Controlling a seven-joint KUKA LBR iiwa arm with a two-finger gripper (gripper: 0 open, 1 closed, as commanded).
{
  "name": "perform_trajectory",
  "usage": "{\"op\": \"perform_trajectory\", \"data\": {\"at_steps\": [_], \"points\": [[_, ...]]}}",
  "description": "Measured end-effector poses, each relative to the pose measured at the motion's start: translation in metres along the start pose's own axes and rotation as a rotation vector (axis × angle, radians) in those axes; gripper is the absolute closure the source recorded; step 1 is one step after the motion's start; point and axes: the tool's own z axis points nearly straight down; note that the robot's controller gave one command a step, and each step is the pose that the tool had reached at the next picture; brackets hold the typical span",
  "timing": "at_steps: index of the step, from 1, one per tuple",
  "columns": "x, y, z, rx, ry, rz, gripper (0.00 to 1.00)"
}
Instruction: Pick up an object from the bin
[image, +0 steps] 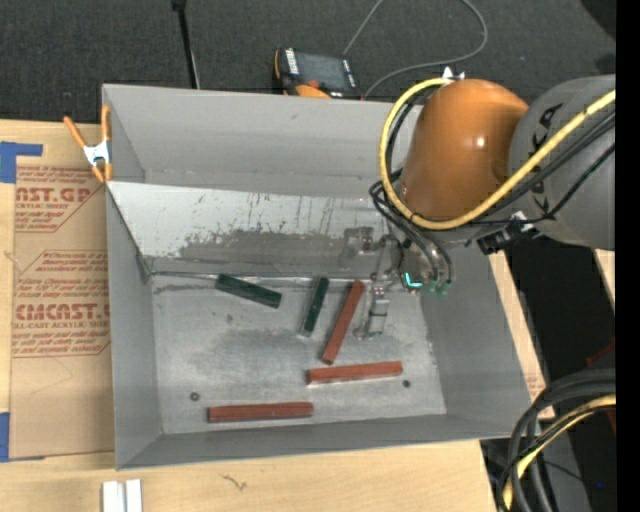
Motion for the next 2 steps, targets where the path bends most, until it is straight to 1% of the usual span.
{"op": "perform_trajectory", "data": {"at_steps": [1,2], "points": [[0.025,-0.043,0.123,0.000,0.000,-0.318,0.00],[0.052,-0.048,0.158,0.001,-0.008,-0.417,0.00]]}}
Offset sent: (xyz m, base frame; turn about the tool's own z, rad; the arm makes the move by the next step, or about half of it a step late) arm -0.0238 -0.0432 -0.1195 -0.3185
